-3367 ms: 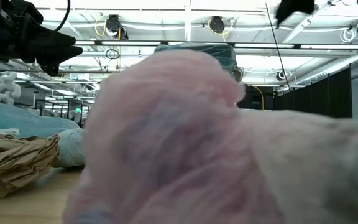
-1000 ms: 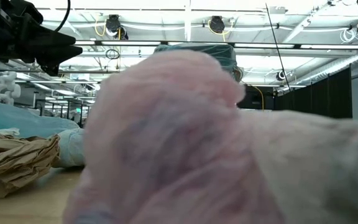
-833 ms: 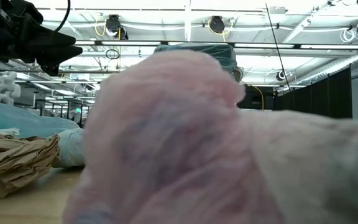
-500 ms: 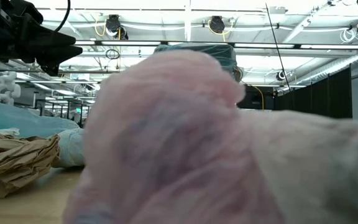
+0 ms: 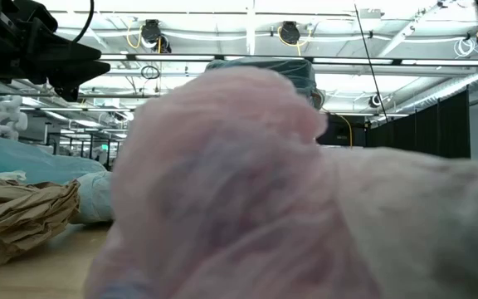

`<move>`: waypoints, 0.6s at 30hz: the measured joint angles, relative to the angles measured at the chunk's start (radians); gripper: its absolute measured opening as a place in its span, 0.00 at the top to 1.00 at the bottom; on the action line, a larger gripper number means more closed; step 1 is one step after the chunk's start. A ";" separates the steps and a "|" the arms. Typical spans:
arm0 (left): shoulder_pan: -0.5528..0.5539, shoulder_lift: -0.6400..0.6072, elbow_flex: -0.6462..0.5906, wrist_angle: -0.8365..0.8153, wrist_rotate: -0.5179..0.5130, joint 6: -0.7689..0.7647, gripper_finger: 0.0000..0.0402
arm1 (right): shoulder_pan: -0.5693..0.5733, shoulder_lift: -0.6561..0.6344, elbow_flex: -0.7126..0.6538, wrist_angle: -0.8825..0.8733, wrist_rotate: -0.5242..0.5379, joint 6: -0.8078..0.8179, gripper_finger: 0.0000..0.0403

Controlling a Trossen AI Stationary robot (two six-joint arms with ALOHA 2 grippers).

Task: Place trash/remove bag and relplace
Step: Put the white paper into the trash bin

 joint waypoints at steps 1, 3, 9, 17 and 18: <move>0.000 0.000 0.000 0.000 0.000 0.000 0.61 | -0.023 0.000 0.025 -0.003 0.022 -0.012 1.00; 0.000 0.000 0.000 0.000 0.000 0.000 0.61 | -0.075 0.000 0.065 -0.001 0.069 -0.042 1.00; 0.000 0.000 0.000 0.000 0.000 0.000 0.61 | -0.289 0.000 0.132 0.112 0.131 -0.189 1.00; 0.000 0.000 0.000 0.000 0.000 0.000 0.61 | -0.542 0.000 0.177 0.573 0.131 -0.536 1.00; 0.000 0.000 0.000 0.000 0.000 0.000 0.61 | -0.570 0.000 0.177 0.632 0.128 -0.574 1.00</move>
